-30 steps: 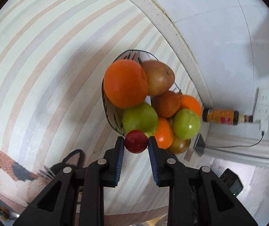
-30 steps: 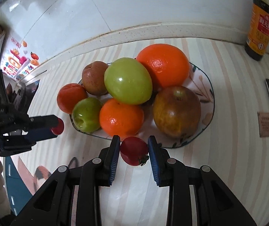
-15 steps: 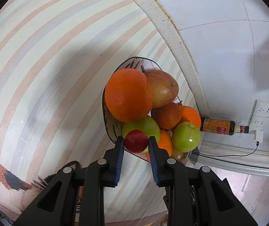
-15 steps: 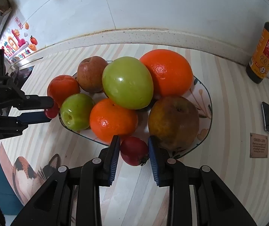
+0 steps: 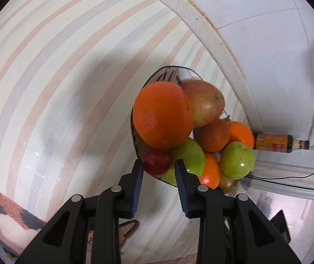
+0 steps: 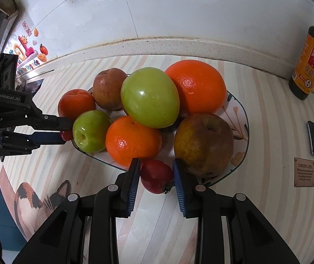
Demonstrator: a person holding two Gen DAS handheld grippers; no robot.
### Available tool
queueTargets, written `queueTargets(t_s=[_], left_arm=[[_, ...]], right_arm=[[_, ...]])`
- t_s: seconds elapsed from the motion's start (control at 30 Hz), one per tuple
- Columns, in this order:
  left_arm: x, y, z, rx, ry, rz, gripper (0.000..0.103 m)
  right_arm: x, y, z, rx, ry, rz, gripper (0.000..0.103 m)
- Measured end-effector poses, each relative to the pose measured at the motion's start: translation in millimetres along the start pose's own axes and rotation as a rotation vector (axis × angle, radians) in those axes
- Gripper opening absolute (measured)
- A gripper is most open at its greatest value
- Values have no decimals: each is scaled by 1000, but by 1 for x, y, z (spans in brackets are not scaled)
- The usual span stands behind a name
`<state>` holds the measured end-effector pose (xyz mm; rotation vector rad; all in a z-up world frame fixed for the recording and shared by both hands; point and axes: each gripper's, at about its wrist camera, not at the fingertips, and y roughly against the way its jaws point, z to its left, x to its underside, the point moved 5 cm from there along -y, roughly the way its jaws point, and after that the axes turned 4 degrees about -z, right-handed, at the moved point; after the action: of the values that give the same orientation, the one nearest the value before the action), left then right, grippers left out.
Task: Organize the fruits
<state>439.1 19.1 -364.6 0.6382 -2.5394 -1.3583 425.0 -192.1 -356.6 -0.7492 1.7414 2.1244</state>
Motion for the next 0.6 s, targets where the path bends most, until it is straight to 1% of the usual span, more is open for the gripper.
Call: queueTargets(t_s=[0.07,0.13,0.2,0.27,0.3,0.33,0.37,0.4,0.43,0.47,0.5,0.53,0.6], left_arm=[[0,1,-2,-22,-19,1,28],[1,1,-5,-42,-37,-2,29],[0,1,-6,-50,-48,-1,30],[1,1,-7,-53,-56,2,35],[1,2,-8,-48,-60,0,43],[1,4,-9,-52,-69,-5,50],[1,6,-10,-53,-77,-10,54],[2,8,-12,-51,-87,-15,61],[1,8,-14,-53,-96,-18,70],[2,10,-16,-61,-107,-19,74],[2,12,-18,-65,-119,-24,81],[3,16,-20,-73,-137,-31,86],[5,24,-23,-112,-178,-49,89]], right_arm=[[0,1,-1,1,-5,1,34],[0,1,0,4,-7,1,37],[-1,3,2,-17,-11,-7,59],[-2,3,8,-30,0,-13,69],[-2,5,10,-25,8,-19,72],[-4,8,13,-19,18,-35,73],[-4,9,15,-17,20,-41,73],[-6,12,16,-18,18,-48,73],[-7,15,17,-26,12,-55,74],[-8,19,18,-30,5,-62,79],[-10,23,18,-23,0,-71,85],[-13,29,18,-19,-11,-81,87],[-16,38,16,-4,-30,-92,93]])
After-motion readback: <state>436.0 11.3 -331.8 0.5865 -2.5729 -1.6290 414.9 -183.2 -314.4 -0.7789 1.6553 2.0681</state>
